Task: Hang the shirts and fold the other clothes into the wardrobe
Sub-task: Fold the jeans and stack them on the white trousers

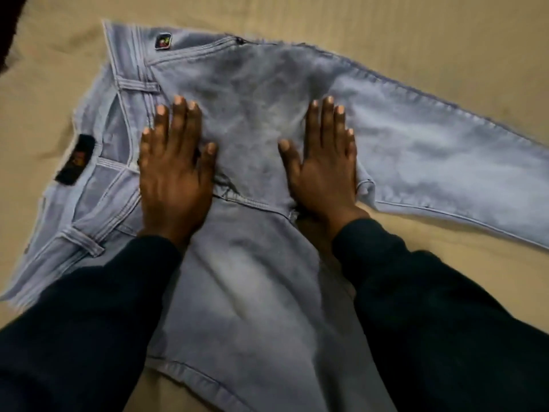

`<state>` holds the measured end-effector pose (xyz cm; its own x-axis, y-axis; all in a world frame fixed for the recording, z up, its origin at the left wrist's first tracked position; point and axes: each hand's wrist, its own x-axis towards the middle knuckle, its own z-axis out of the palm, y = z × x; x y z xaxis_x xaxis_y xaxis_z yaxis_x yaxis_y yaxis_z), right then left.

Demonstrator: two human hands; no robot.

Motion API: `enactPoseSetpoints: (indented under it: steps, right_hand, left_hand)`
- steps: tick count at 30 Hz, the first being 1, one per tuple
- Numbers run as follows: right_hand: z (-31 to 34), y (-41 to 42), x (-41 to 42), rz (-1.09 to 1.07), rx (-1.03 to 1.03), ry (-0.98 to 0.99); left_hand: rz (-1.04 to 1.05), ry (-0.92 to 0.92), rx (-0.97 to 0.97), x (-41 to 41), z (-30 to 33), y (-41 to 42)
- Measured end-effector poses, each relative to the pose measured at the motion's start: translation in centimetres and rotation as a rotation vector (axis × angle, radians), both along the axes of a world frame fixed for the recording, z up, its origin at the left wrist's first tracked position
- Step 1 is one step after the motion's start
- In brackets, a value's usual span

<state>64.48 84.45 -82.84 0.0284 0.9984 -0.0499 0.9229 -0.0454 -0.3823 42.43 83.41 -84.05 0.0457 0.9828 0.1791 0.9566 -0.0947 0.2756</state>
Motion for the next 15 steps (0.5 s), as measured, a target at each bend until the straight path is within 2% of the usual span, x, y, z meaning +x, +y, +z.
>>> enactPoseSetpoints:
  steps: [2,4,6,8,11,13,15]
  right_hand:
    - [1.5,0.0,1.0,0.045,-0.104,0.090]
    - [3.3,-1.0,2.2,0.037,-0.126,0.354]
    - [5.0,-3.8,4.0,-0.052,0.045,0.572]
    - [5.6,-7.2,6.1,-0.191,0.256,0.575]
    - [5.0,-11.5,11.9,-0.640,0.355,0.617]
    - [4.5,-12.4,15.7,-1.031,0.318,0.973]
    - [5.1,-13.0,20.4,-1.338,0.229,1.309]
  left_hand:
    - [-0.017,0.011,-0.028,0.2,0.4,0.1]
    - [-0.003,0.030,-0.060,0.5,1.3,0.1]
    - [0.080,0.007,-0.100,2.3,2.9,-0.3]
    - [0.133,-0.068,-0.067,6.1,4.7,-1.6]
    - [-0.174,-0.162,0.017,14.1,6.6,-4.9]
    - [-0.280,-0.151,-0.040,16.9,6.0,-6.1]
    - [-0.220,-0.175,-0.079,18.0,4.9,-6.3]
